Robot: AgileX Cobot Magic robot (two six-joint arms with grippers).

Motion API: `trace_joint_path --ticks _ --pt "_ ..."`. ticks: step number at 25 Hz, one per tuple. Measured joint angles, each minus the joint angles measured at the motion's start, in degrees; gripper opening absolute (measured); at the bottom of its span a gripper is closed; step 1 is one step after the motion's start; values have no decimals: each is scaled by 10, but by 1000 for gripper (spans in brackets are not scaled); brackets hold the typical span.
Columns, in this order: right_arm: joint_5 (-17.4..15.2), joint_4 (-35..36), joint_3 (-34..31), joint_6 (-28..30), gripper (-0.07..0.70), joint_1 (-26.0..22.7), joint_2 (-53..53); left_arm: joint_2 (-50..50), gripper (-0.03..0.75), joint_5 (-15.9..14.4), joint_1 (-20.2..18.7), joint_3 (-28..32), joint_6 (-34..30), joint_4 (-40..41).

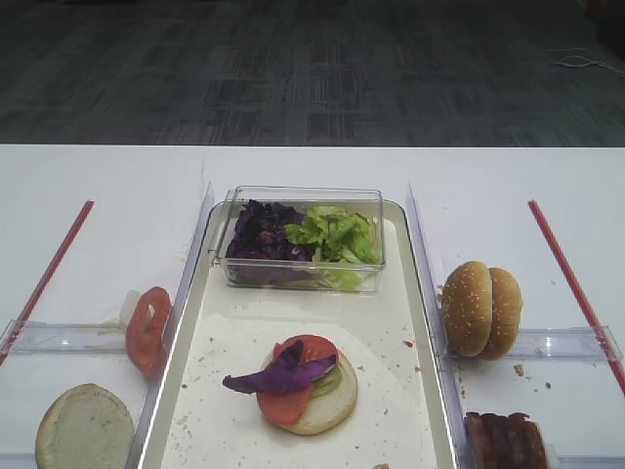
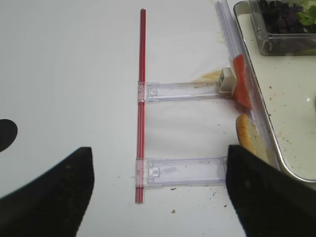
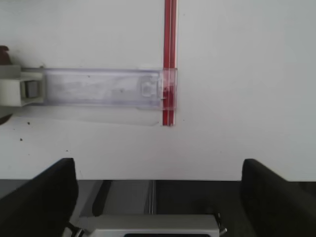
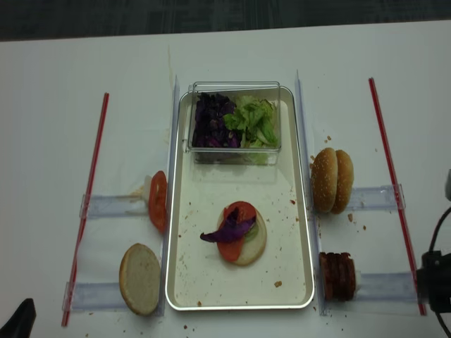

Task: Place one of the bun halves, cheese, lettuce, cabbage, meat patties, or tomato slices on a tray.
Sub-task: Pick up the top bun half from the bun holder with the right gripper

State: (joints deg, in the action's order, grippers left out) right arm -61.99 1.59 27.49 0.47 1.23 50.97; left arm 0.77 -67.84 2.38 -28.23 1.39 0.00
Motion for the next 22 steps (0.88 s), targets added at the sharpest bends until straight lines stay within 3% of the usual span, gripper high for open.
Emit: trace_joint_path --ticks 6,11,22 --pt "8 -1 4 -5 689 0 78 0 545 0 0 0 0 0" --pt "15 -2 47 -19 689 0 97 0 545 0 0 0 0 0" --pt "3 -3 272 -18 689 0 319 0 545 0 0 0 0 0"
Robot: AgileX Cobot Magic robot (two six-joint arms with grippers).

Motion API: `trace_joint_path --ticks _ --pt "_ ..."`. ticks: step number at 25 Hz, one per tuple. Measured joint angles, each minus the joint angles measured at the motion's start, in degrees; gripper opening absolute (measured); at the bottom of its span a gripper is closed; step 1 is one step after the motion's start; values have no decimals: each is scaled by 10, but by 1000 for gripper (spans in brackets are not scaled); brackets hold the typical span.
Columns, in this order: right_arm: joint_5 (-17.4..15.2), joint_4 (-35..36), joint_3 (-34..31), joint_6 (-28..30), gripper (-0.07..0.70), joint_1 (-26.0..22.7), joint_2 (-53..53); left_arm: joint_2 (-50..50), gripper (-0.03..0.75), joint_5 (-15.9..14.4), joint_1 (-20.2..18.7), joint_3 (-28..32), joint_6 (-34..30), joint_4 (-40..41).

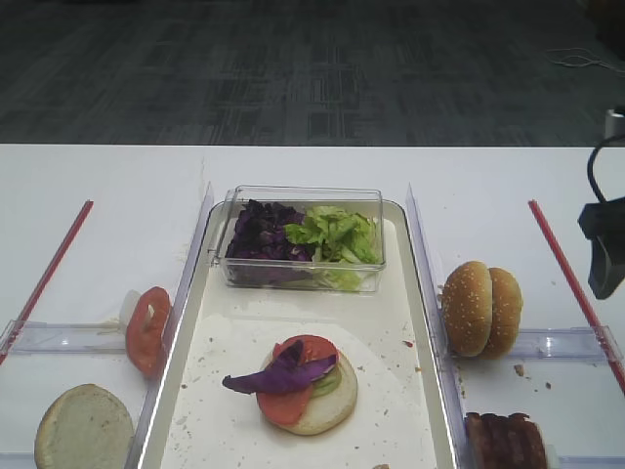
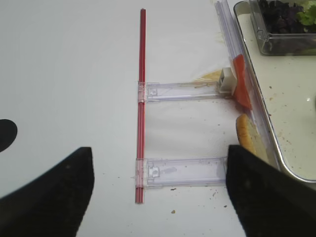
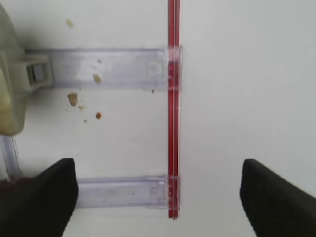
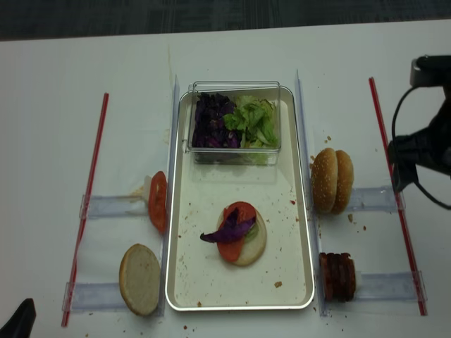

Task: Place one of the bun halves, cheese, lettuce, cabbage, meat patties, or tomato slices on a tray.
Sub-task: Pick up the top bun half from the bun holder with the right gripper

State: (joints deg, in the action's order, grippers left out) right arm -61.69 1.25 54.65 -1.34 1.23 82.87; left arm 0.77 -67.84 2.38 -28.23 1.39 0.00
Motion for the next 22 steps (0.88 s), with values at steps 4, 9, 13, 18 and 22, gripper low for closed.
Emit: trace_joint_path --ticks 4,9,13,18,22 --pt "-18 0 74 0 689 0 62 0 545 0 0 0 0 0" --pt "-35 1 113 2 689 0 90 0 545 0 0 0 0 0" --pt "-45 3 117 5 689 0 90 0 545 0 0 0 0 0" --pt "-51 43 117 13 689 2 90 0 545 0 0 0 0 0" --pt "-53 41 117 9 689 37 90 0 545 0 0 0 0 0"
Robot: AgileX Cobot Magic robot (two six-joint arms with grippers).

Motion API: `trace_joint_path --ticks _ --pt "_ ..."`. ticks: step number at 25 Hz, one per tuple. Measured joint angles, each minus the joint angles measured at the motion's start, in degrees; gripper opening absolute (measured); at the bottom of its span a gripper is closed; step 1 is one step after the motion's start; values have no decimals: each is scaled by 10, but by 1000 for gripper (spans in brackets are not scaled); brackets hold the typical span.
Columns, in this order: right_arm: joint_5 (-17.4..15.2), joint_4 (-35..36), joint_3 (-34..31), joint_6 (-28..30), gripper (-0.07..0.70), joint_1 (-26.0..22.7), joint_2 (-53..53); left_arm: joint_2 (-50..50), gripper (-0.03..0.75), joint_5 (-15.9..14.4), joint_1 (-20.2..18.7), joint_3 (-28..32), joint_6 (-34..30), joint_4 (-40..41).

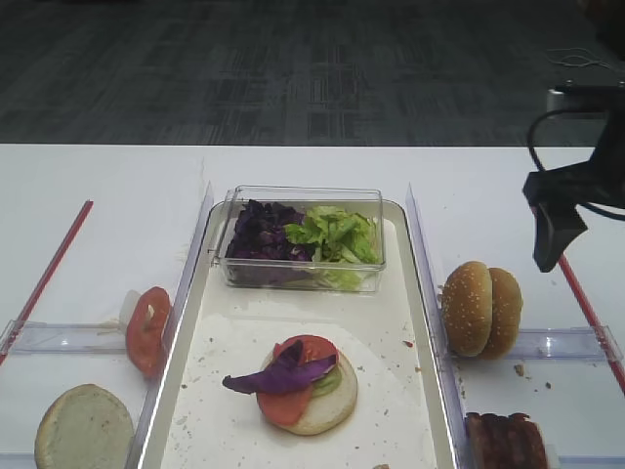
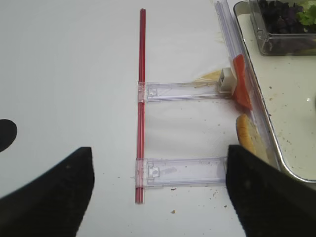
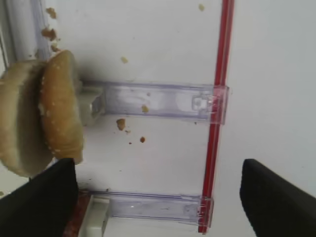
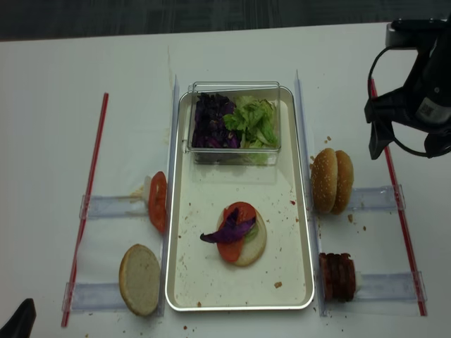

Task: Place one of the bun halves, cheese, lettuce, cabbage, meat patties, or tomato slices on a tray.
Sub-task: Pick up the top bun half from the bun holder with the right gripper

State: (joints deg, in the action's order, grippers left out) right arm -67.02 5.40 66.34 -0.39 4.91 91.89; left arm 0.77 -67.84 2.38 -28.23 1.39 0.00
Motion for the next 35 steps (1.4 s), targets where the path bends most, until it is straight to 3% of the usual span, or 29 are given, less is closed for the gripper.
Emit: trace_joint_path --ticks 10,13,23,30,35 --pt "24 2 0 -62 689 164 0 0 545 0 0 0 0 0" --pt "41 5 0 -80 689 192 0 0 545 0 0 0 0 0" --pt "72 18 0 -87 687 196 23 0 545 0 0 0 0 0" --pt "74 18 0 -85 493 196 53 0 545 0 0 0 0 0" --pt "78 5 0 -84 436 196 55 0 545 0 0 0 0 0"
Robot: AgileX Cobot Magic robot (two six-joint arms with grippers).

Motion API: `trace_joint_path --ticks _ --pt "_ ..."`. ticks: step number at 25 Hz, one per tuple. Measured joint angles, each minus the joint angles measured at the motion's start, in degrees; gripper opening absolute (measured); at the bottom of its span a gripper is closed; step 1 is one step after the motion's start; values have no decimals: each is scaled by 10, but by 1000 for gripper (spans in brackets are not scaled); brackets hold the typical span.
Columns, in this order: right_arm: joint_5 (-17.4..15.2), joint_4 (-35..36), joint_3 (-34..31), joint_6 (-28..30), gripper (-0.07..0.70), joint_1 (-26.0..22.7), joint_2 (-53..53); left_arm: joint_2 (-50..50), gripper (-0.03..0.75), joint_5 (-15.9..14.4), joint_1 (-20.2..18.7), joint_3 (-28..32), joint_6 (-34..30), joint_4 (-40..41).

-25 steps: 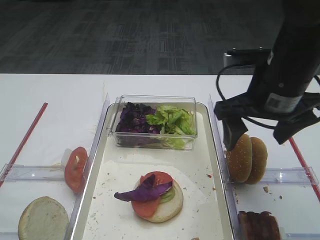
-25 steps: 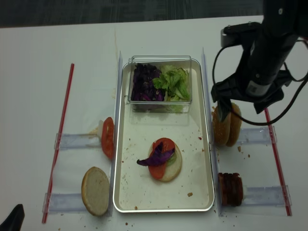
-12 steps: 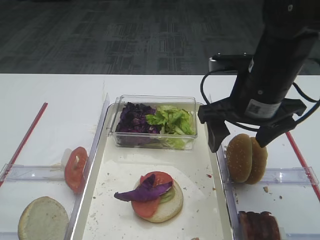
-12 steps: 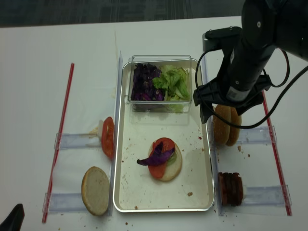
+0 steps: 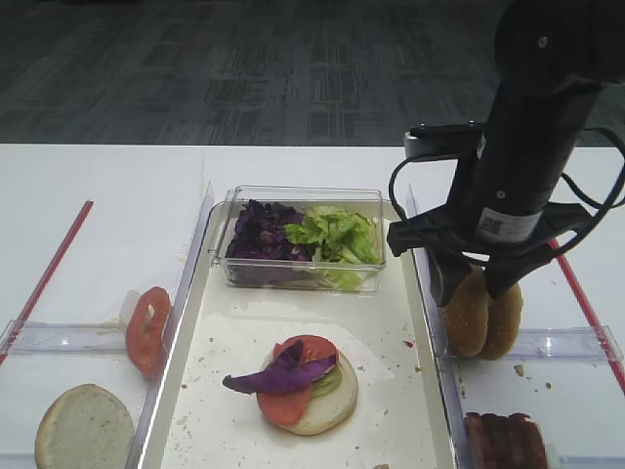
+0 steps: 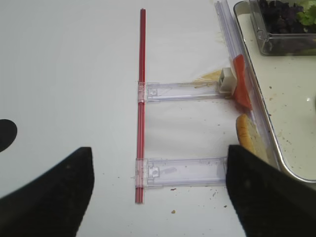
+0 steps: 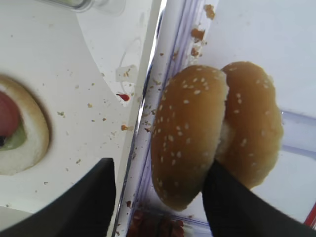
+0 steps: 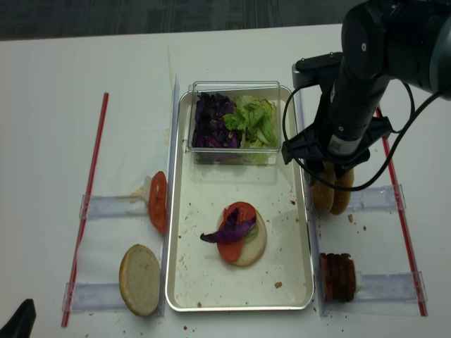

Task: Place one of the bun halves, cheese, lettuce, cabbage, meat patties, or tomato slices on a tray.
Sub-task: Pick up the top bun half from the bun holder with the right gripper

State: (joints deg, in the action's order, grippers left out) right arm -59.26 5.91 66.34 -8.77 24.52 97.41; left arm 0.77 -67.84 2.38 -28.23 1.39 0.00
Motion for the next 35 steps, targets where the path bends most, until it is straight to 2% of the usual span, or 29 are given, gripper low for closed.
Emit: trace_joint_path --ticks 13,19,21,30,35 --pt "18 -6 1 4 419 0 34 0 545 0 0 0 0 0" --pt "24 -6 2 11 253 0 41 0 545 0 0 0 0 0" --pt "25 -6 2 12 227 0 41 0 545 0 0 0 0 0" --pt "23 -7 2 13 214 0 38 0 545 0 0 0 0 0" --pt "9 -7 2 15 212 0 0 0 545 0 0 0 0 0"
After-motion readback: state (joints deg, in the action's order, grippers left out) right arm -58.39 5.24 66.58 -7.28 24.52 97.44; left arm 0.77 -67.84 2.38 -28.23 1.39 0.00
